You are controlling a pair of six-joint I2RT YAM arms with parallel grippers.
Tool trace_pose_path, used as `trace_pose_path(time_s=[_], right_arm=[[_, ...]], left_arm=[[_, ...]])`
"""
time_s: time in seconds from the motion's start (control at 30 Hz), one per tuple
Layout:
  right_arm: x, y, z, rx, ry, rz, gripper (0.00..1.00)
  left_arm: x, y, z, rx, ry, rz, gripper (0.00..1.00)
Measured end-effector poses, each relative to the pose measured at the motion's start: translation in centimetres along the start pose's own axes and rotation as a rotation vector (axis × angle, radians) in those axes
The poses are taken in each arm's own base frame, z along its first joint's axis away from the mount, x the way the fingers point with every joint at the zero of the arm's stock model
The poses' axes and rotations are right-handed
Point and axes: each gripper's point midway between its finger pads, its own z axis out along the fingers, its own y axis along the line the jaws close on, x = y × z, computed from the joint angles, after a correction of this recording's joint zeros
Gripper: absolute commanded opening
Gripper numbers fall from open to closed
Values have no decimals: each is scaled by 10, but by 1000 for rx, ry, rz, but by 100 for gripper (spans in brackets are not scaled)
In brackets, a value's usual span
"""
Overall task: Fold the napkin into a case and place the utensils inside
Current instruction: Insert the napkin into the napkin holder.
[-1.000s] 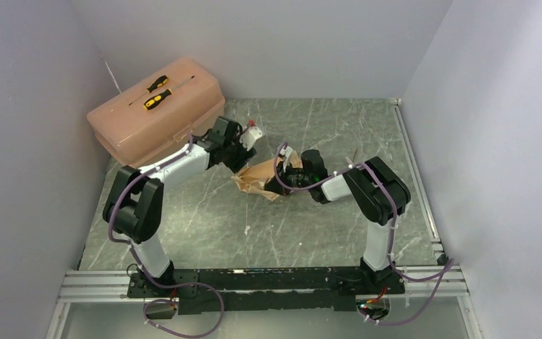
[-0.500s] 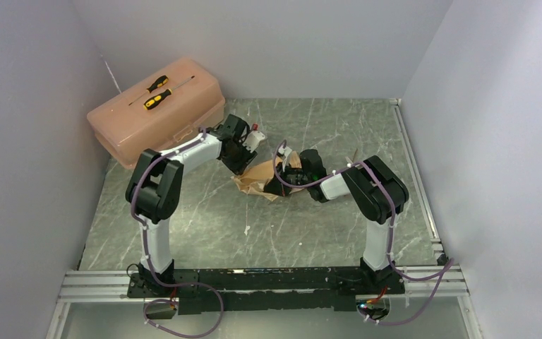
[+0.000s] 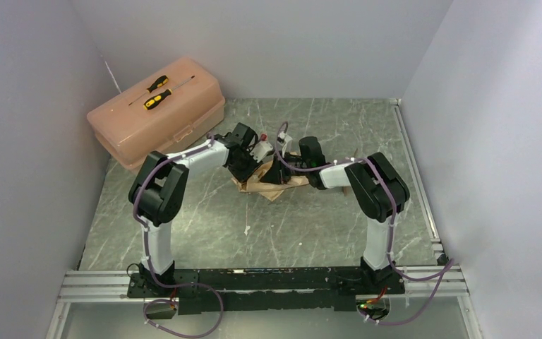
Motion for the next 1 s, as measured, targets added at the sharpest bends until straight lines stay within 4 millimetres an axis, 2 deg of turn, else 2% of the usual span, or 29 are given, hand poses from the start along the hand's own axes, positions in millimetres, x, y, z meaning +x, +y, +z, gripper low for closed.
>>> trace_pose_path(time_s=[0.17,0.33,0.43,0.6,0.73,0.87,1.0], right_arm=[[-9,-12,8,24,41,58,11],[11,-31,14,91,128,151,7],[13,-33,13,100,147,172,6],[15,-34,12,113,164,183,8],[15,-33,12,112,167,187,12],[14,-32,12,108,172,192,17],[15,-29,11,93,176,197,24]], left_arm=[[-3,0,-7,-11,-16,5,37],[-8,3,-14,-25,-35,29,37],[-11,3,-18,-27,-45,46,38],[-14,1,-28,-17,-59,83,48],[-28,-9,-51,19,-134,171,49],[-34,-35,-72,33,-223,323,49],[-34,-48,-59,17,-242,416,49]])
